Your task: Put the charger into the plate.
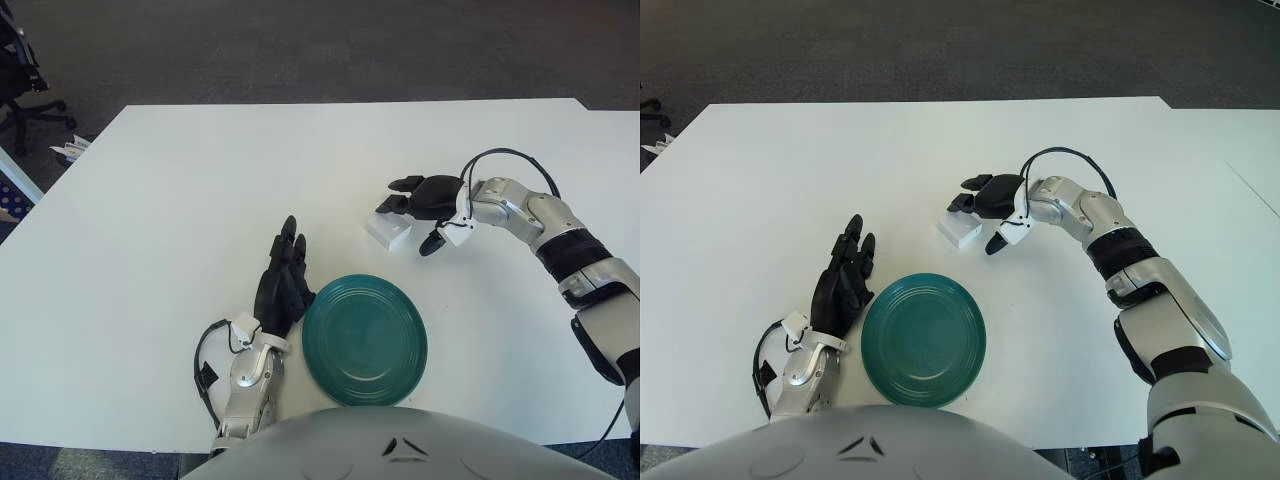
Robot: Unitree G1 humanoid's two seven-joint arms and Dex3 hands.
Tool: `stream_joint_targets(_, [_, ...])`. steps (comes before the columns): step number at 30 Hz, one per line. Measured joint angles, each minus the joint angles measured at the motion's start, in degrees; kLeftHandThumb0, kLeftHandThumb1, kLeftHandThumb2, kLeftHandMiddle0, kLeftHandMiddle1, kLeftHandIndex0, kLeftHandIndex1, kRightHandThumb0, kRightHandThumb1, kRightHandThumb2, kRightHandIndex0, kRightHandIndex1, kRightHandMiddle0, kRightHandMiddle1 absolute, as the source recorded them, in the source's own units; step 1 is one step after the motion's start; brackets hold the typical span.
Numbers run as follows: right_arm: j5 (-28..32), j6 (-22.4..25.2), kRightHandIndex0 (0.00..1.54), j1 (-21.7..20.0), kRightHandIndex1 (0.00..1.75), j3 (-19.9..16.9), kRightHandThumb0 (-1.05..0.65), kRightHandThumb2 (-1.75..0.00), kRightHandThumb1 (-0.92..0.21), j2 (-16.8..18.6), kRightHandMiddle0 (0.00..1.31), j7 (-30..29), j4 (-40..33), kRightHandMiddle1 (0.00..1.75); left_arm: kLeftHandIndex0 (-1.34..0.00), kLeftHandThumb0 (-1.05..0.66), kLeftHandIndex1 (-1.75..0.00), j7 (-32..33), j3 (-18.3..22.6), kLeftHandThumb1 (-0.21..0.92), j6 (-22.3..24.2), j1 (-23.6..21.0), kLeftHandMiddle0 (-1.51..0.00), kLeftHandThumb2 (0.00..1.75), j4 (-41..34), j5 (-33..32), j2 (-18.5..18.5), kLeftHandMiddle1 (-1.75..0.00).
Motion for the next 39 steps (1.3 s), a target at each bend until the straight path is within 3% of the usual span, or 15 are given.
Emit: stream_joint_targets(39, [-0.32,0.54,0.32,-2.43,0.01,0.80,-0.85,-0.47,-0.92,2.70,0.00,-0.14,2.43,0.42,-0.05,-1.05,-0.10,-0.82,-0.66,0.92,-2.55,-1.58,-0.05,0.92,2.39,-3.85,0.14,-0.01])
